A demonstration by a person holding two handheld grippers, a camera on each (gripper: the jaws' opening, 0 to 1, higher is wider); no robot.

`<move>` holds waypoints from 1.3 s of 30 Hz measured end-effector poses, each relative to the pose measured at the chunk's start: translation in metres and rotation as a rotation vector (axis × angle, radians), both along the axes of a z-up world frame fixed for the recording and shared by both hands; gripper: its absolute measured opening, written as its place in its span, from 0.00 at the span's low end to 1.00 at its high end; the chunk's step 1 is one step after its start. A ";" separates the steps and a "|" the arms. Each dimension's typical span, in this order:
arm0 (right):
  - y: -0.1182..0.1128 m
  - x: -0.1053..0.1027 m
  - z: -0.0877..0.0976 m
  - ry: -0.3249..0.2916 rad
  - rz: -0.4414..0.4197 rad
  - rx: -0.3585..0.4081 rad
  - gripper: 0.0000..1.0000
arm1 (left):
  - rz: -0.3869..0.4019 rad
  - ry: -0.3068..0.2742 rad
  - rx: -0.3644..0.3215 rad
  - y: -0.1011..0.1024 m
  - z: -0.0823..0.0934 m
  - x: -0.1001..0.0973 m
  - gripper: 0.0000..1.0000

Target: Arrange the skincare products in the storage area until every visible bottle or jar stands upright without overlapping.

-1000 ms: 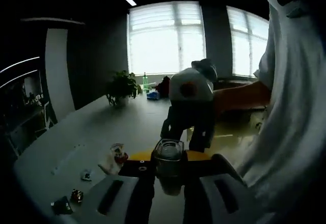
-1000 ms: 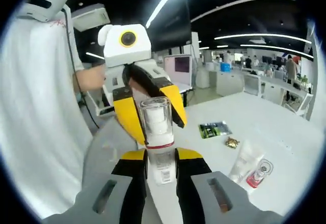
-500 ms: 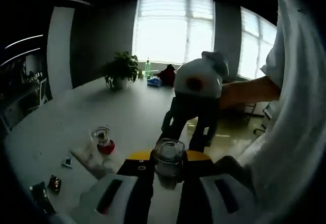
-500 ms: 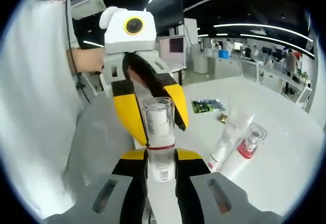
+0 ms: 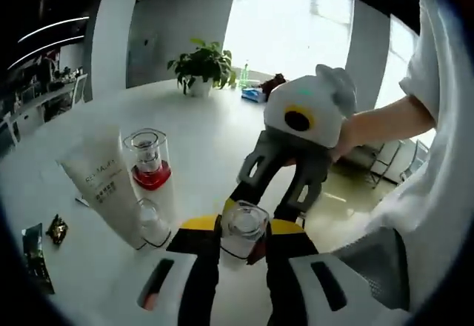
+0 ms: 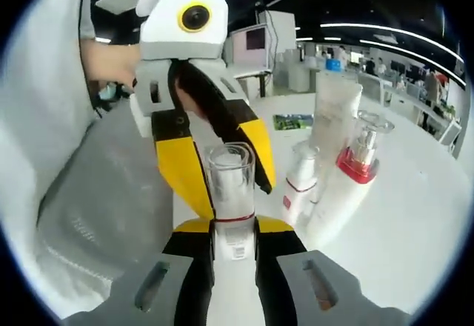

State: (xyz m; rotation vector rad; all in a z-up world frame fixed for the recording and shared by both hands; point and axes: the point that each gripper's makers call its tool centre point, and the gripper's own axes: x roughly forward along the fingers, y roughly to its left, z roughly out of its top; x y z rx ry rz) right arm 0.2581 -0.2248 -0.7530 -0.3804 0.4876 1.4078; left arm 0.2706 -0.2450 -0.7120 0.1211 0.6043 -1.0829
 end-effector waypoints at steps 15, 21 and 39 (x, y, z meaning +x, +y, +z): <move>-0.005 0.013 -0.020 -0.040 0.025 0.030 0.19 | 0.060 0.044 0.005 -0.004 -0.020 0.013 0.22; -0.002 0.020 -0.019 -0.044 0.022 0.045 0.20 | 0.087 0.050 -0.014 -0.002 -0.014 0.015 0.23; 0.002 0.058 -0.020 -0.049 0.016 0.012 0.20 | 0.152 0.143 0.016 0.025 -0.034 -0.014 0.29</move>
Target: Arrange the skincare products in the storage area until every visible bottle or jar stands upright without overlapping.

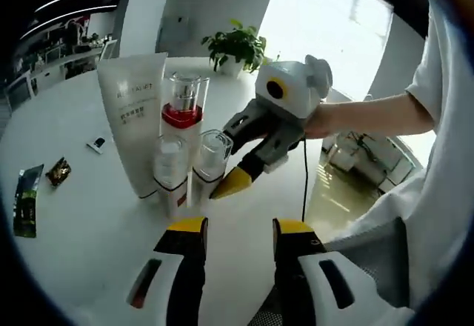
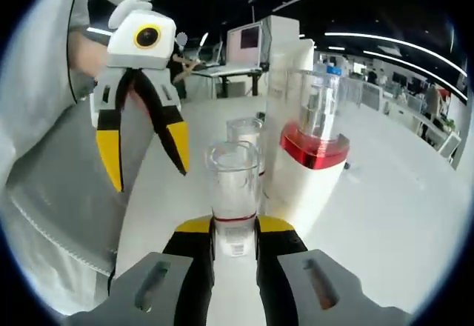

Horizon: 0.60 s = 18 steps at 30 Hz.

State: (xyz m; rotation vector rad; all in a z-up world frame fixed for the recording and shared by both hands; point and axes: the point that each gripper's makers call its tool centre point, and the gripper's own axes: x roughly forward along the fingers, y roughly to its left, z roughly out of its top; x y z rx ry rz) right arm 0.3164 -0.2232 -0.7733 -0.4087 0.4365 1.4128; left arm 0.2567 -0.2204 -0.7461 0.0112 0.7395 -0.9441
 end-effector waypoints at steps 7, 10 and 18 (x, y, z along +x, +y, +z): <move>-0.008 -0.003 -0.014 0.018 -0.010 -0.064 0.24 | -0.010 -0.022 0.002 -0.014 -0.010 0.015 0.32; -0.013 -0.001 -0.008 0.034 -0.052 -0.039 0.23 | -0.006 -0.031 0.007 -0.013 -0.012 0.018 0.33; -0.023 -0.005 -0.013 0.092 -0.183 -0.087 0.20 | -0.024 -0.033 0.038 -0.012 -0.024 0.020 0.35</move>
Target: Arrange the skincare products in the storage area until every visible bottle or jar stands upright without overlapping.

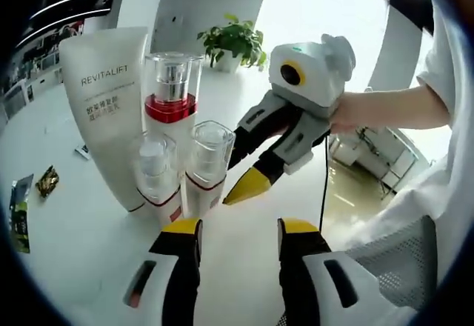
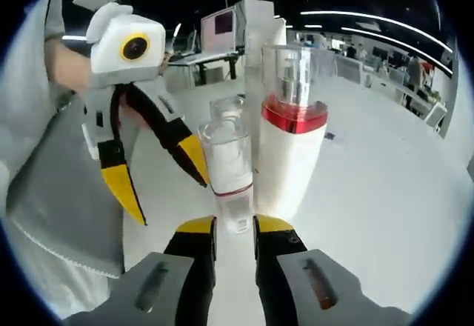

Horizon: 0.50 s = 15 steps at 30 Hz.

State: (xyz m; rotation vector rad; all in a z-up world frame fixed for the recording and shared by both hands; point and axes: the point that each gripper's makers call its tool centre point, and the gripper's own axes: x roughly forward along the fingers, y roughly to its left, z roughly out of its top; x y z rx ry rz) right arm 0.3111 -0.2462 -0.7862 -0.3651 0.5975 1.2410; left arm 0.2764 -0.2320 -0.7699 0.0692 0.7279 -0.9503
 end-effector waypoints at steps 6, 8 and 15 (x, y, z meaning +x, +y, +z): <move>0.003 -0.002 -0.009 0.008 -0.087 -0.022 0.17 | -0.003 -0.013 0.009 -0.001 -0.004 0.003 0.36; 0.005 0.000 -0.011 0.006 -0.098 -0.021 0.15 | -0.005 -0.016 0.010 -0.001 -0.005 0.004 0.35; 0.007 0.011 -0.010 -0.002 -0.147 -0.030 0.15 | 0.009 -0.023 0.002 0.000 -0.003 0.010 0.35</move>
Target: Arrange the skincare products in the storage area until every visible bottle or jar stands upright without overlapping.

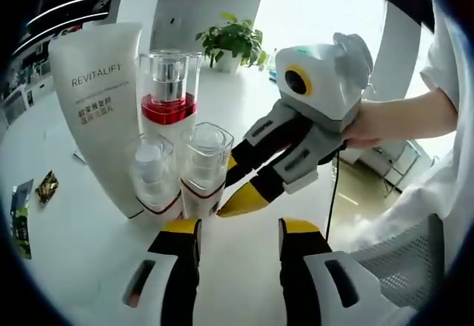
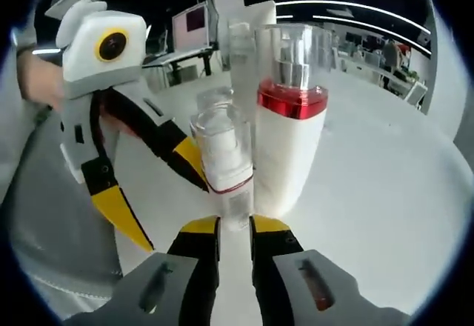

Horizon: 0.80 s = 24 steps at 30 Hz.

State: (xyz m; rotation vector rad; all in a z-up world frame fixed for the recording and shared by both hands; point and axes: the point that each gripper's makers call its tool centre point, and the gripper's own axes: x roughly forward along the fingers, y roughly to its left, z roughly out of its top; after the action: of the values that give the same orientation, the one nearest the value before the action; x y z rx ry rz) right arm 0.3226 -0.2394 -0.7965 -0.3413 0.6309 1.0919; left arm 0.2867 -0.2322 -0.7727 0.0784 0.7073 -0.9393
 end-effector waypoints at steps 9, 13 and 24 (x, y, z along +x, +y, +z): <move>0.001 0.005 -0.002 -0.001 -0.018 -0.012 0.15 | 0.009 -0.003 -0.009 -0.002 0.001 0.004 0.34; 0.002 0.004 -0.004 0.002 -0.025 -0.016 0.14 | 0.010 -0.003 -0.010 -0.003 0.001 0.005 0.34; -0.001 0.005 -0.005 0.018 -0.079 -0.038 0.18 | -0.008 0.000 0.004 -0.003 0.000 0.003 0.34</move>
State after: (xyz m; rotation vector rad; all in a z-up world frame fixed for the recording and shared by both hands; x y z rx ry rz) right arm 0.3280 -0.2404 -0.8015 -0.3374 0.6764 1.0097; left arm 0.2895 -0.2348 -0.7727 0.0847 0.7096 -0.9455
